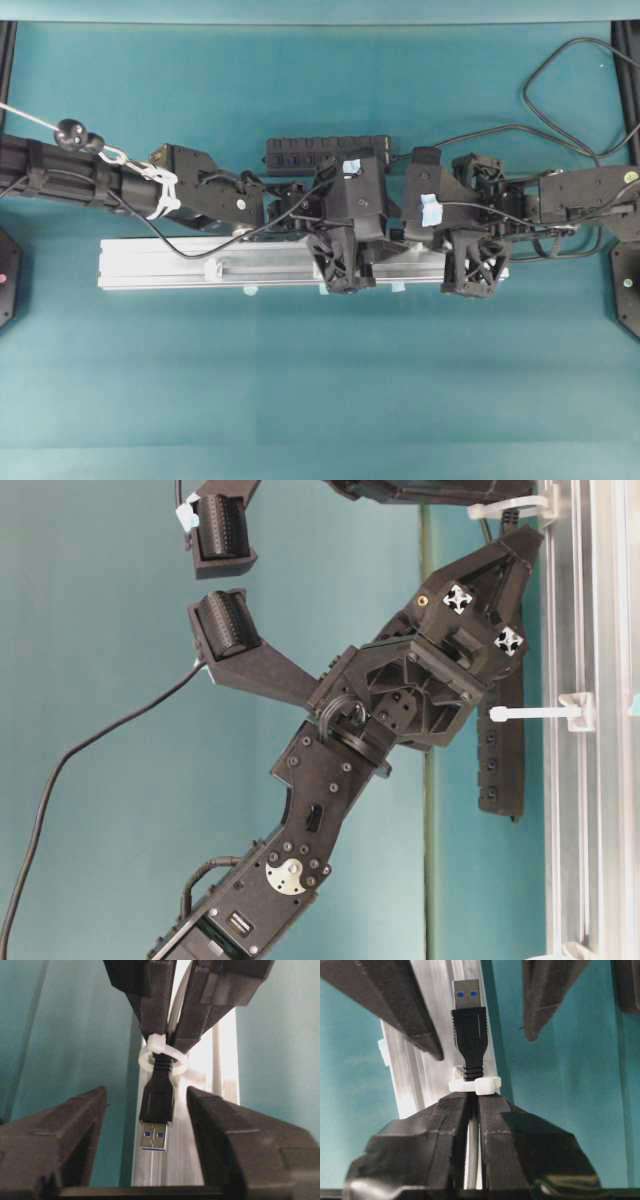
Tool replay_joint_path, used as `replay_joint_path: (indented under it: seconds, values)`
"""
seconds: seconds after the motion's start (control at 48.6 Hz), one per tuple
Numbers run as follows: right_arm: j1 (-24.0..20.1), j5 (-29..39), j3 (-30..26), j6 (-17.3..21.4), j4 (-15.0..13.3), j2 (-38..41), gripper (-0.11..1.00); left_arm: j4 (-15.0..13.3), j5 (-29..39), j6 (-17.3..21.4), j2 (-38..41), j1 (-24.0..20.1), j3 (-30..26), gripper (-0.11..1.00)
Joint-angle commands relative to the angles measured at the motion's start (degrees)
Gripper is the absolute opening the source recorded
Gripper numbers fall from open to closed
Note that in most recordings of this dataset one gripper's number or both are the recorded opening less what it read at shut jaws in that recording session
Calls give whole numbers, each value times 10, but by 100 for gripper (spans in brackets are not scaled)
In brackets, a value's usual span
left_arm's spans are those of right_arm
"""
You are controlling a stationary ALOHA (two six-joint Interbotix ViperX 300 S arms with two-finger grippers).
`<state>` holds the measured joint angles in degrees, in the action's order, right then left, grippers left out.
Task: Pass the USB cable through three rings with both arms.
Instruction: 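Grasp the plug with the left gripper and open the right gripper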
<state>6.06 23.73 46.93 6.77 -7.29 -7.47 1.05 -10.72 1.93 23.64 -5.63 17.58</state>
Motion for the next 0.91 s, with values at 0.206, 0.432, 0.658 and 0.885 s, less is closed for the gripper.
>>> replay_joint_path:
  seconds: [0.206, 0.432, 0.658, 0.885]
  values:
    - [0, -7, -4, 6, 1, -5, -9, 1, -3, 4, -3, 14, -6, 22]
    - [1, -7, -4, 25, 1, -5, -8, 1, 3, 3, -4, 19, -4, 22]
    - [-7, 3, 7, 47, 0, -15, -4, 1, 37, 16, -31, 17, 10, 22]
    - [-11, 21, 11, 63, 0, -30, 33, 1, 41, 33, -69, 15, 44, 22]
